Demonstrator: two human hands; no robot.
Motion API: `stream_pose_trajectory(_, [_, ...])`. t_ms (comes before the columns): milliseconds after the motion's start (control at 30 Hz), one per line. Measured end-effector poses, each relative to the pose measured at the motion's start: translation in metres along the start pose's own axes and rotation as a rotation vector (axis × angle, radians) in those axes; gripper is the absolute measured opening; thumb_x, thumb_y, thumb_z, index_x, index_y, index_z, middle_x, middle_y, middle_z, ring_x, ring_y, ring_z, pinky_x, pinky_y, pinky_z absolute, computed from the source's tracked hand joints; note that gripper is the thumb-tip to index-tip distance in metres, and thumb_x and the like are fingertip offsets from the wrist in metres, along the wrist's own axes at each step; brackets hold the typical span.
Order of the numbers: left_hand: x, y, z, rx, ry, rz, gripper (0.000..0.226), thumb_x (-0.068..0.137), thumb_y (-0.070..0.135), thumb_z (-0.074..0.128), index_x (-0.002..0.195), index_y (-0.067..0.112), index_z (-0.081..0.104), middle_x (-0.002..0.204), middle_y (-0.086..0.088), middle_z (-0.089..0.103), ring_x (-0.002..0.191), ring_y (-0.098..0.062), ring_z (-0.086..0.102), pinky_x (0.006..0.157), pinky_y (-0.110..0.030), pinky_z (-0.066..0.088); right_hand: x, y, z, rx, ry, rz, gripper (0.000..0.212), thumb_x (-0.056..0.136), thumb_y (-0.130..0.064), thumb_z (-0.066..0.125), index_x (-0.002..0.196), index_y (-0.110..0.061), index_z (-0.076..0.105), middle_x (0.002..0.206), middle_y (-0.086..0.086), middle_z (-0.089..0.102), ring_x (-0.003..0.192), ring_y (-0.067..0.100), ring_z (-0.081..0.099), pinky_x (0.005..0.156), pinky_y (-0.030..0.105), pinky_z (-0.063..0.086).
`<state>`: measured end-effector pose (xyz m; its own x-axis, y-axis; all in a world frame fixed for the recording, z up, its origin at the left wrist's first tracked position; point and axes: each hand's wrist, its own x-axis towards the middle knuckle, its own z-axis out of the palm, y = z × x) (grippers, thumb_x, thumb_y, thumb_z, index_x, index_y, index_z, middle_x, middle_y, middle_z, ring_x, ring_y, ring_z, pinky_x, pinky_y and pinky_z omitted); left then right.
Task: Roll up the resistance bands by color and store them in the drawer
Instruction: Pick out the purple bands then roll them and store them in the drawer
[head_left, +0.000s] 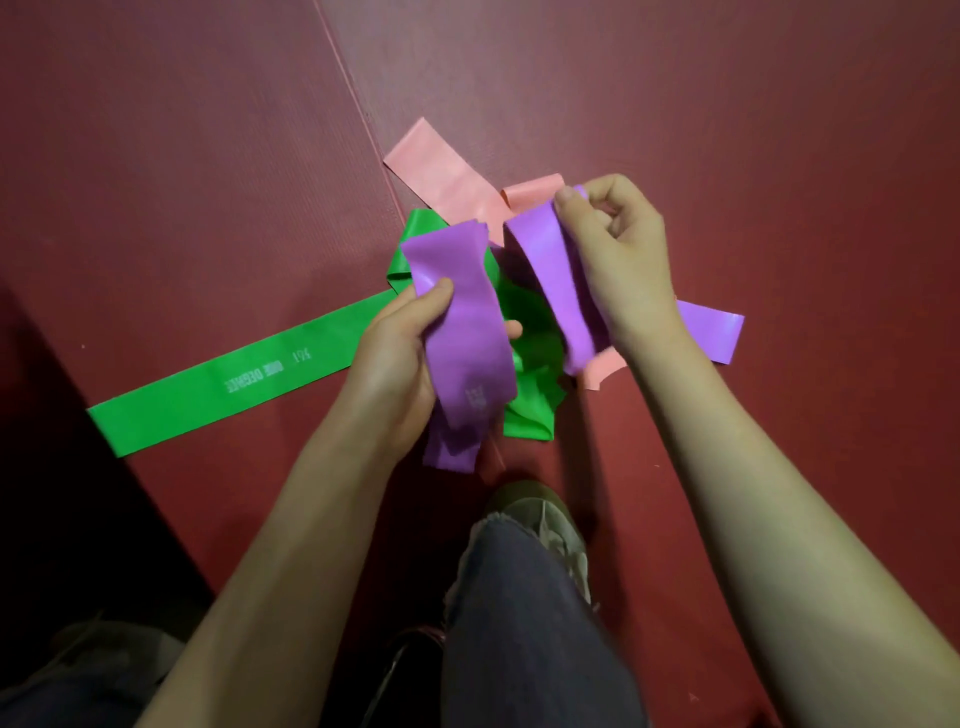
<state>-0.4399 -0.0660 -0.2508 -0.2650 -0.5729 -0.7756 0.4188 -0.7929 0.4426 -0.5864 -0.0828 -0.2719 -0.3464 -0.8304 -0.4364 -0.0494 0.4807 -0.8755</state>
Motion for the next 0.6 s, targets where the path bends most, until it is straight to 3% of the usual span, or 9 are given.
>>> stream_pose_trajectory(100, [-0.003, 0.002, 0.005, -0.018, -0.065, -0.053, 0.025, 0.094, 0.010, 0.032, 0.086, 0.008, 0.055, 0.055, -0.002, 0.068, 0.045, -0.013, 0.064, 0.050, -0.024, 0.054, -0.021, 0.001, -0.001, 0.106, -0.147, 0.122, 0.026, 0.086, -0.010, 0.057, 0.065, -0.019, 0.045, 0.048, -0.009, 0.044, 0.047, 0.001, 0.035, 0.045, 0.016, 0.028])
stream_pose_trajectory(233, [-0.003, -0.005, 0.003, 0.017, -0.076, -0.106, 0.023, 0.093, 0.010, 0.036, 0.099, 0.005, 0.057, 0.077, -0.010, 0.068, 0.052, -0.015, 0.064, 0.047, -0.021, 0.051, -0.041, 0.015, -0.008, 0.059, -0.245, 0.290, 0.027, 0.086, -0.011, 0.056, 0.062, -0.012, 0.045, 0.052, -0.005, 0.045, 0.049, 0.004, 0.039, 0.051, 0.017, 0.033])
stream_pose_trajectory(300, [-0.006, -0.010, -0.001, 0.072, -0.060, -0.122, 0.021, 0.092, 0.008, 0.038, 0.092, 0.005, 0.058, 0.067, -0.007, 0.070, 0.049, -0.014, 0.063, 0.047, -0.020, 0.052, -0.044, 0.021, -0.012, 0.045, -0.285, 0.455, 0.026, 0.082, -0.024, 0.059, 0.068, -0.002, 0.056, 0.059, 0.002, 0.056, 0.055, 0.009, 0.051, 0.063, 0.023, 0.041])
stream_pose_trajectory(367, [-0.009, -0.013, -0.002, 0.162, -0.091, -0.134, 0.020, 0.092, 0.008, 0.039, 0.087, 0.008, 0.059, 0.059, -0.003, 0.070, 0.047, -0.012, 0.063, 0.048, -0.020, 0.053, -0.047, 0.022, -0.011, 0.256, -0.338, 0.657, 0.028, 0.080, -0.038, 0.057, 0.081, -0.013, 0.069, 0.067, 0.001, 0.068, 0.057, 0.015, 0.061, 0.062, 0.028, 0.048])
stream_pose_trajectory(467, [-0.013, -0.014, -0.003, 0.319, -0.169, -0.176, 0.019, 0.091, 0.010, 0.041, 0.082, 0.010, 0.057, 0.051, -0.003, 0.066, 0.043, -0.011, 0.062, 0.048, -0.022, 0.053, -0.040, 0.017, -0.009, 0.538, -0.279, 0.709, 0.043, 0.089, -0.047, 0.037, 0.100, -0.015, 0.064, 0.080, 0.003, 0.071, 0.067, 0.015, 0.066, 0.058, 0.021, 0.055])
stream_pose_trajectory(600, [-0.016, -0.012, -0.005, 0.383, -0.198, -0.200, 0.018, 0.091, 0.009, 0.042, 0.080, 0.011, 0.056, 0.051, -0.003, 0.066, 0.042, -0.011, 0.062, 0.048, -0.021, 0.052, -0.020, 0.018, -0.001, 0.449, -0.181, 0.786, 0.037, 0.092, -0.043, 0.041, 0.104, -0.012, 0.057, 0.074, 0.003, 0.066, 0.058, 0.013, 0.064, 0.048, 0.018, 0.050])
